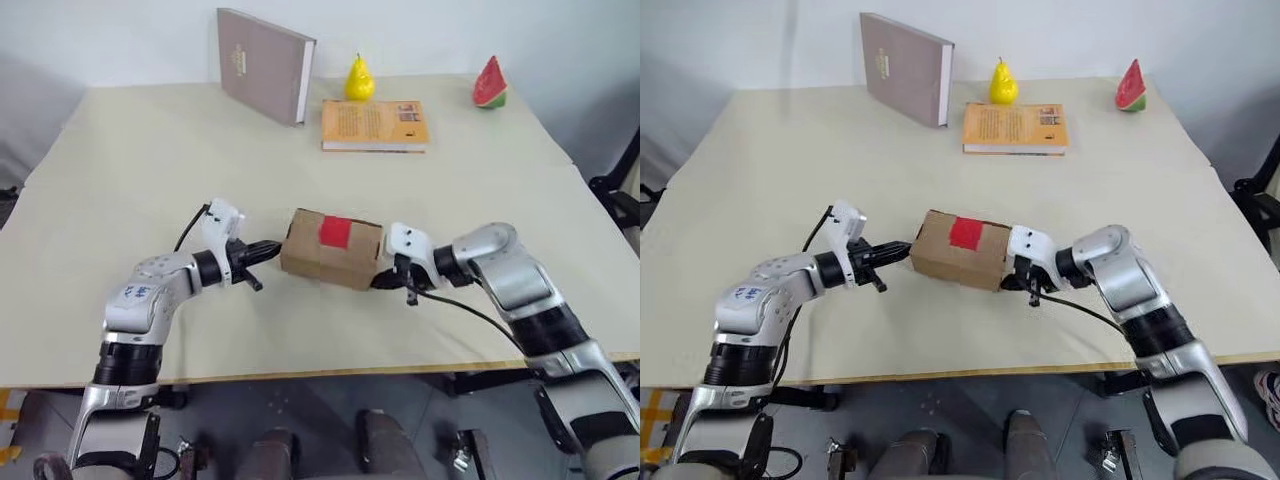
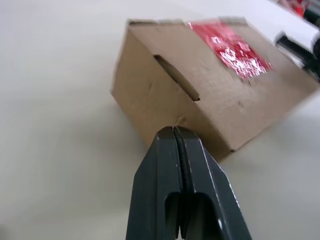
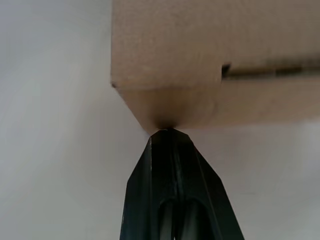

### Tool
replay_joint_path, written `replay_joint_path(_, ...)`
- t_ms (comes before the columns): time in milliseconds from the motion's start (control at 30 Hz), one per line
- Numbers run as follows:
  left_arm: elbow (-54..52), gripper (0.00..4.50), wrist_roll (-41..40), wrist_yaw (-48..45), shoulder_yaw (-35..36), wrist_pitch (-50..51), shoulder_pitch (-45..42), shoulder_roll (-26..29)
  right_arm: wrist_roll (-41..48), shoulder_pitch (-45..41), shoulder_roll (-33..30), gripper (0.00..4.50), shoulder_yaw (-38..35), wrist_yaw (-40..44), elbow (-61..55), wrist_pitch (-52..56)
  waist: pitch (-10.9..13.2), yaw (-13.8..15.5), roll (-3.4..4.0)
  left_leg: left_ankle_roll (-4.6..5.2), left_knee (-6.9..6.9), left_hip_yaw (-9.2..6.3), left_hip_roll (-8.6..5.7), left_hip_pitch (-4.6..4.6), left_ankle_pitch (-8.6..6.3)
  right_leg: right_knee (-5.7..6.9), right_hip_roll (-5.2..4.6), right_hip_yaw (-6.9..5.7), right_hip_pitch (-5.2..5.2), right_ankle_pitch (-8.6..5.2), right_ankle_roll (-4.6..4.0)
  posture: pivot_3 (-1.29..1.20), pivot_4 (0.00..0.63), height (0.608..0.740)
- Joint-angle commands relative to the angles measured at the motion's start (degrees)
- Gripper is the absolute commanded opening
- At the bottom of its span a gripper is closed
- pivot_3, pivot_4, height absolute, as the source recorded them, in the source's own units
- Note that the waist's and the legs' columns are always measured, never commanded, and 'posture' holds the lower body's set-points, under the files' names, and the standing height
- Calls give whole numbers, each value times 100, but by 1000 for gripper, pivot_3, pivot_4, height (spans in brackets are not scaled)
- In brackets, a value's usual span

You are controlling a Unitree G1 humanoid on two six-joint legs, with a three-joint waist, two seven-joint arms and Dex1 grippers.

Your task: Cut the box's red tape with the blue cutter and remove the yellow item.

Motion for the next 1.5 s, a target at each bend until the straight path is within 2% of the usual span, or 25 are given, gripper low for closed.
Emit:
replay_joint_path(33, 141, 25, 5, -311, -327, -176, -206, -154, 412, 163, -111, 0, -189, -150, -1182, 720, 0, 16, -1, 1, 1, 0, -2, 0, -1, -2, -1, 0, 1, 0, 0, 0, 150, 740)
replay_joint_path(233, 855, 25, 288, -811, -855, -555, -669, -393, 739, 762, -513, 0, -463, -719, -2682, 2066, 2, 146, -4, 6, 4, -1, -5, -8, -3, -13, -3, -3, 0, 0, 0, 0, 150, 740)
replay_joint_path(500, 1605, 25, 583, -1020, -912, -1032, -959, -574, 967, 1077, -562, 0, -701, -1712, -3153, 3068, 3, 174, -6, 8, 4, 4, -4, -11, -3, -45, -2, -3, 1, 0, 0, 0, 150, 740)
replay_joint_path(733, 1858, 25, 683, -1122, -719, -1310, -1135, -401, 1089, 1956, -1180, 0, -1175, -2123, -3065, 2896, 4, 244, -7, 11, 2, 6, -5, -13, -5, -47, -2, -4, 0, 1, 1, 0, 150, 740)
replay_joint_path(867, 1860, 25, 704, -1128, -548, -1431, -1172, -178, 1180, 2332, -1364, 0, -1698, -2339, -2771, 2770, 4, 269, -8, 12, 4, 9, -4, -12, -5, -48, -1, -3, 1, 1, 2, 0, 150, 740)
replay_joint_path(1033, 1708, 25, 572, -1111, -292, -1324, -1168, 59, 1037, 2419, -1378, 0, -2067, -2773, -2081, 1958, 3, 284, -10, 17, 5, 12, -5, -12, -7, -50, -2, -3, 4, 2, 4, 0, 150, 740)
replay_joint_path(1100, 1596, 398, 719, -866, -186, -1097, -1167, 303, 1175, 1863, -962, 0, -2373, -3183, -1416, 2001, 9, 255, -23, 17, 5, 13, -5, -9, -7, -50, -2, -3, 4, 2, 4, 0, 150, 740)
replay_joint_path(1200, 983, 1163, 414, -732, 251, -221, -993, 794, 1323, 1418, -590, 602, -2515, -3374, -977, 1651, 12, 165, -23, 16, 6, 19, -1, -9, -5, -40, 1, 2, -1, 2, 2, 0, 150, 740)
replay_joint_path(1300, 418, 2101, -42, -693, 748, 485, -775, 1111, 1403, 1238, -444, 1596, -2585, -3425, -741, 1375, 12, 116, -23, 13, -12, 14, 7, -9, -6, -21, 3, -1, -8, 2, 2, 0, 150, 740)
replay_joint_path(1400, -197, 3020, -361, -764, 1407, 1055, -161, 1731, 1552, 982, -287, 2619, -2835, -3466, -402, 860, 13, 61, -22, 15, -13, 14, 2, -9, -8, -29, -1, 0, -7, 2, 2, 0, 150, 740)
replay_joint_path(1500, -369, 3991, -461, -707, 2133, 1130, 516, 2218, 1747, 701, -208, 3718, -3074, -3439, -51, 438, 16, -13, -16, 16, -14, 14, 2, -9, -8, -32, -1, 1, -6, 2, 2, 0, 150, 740)
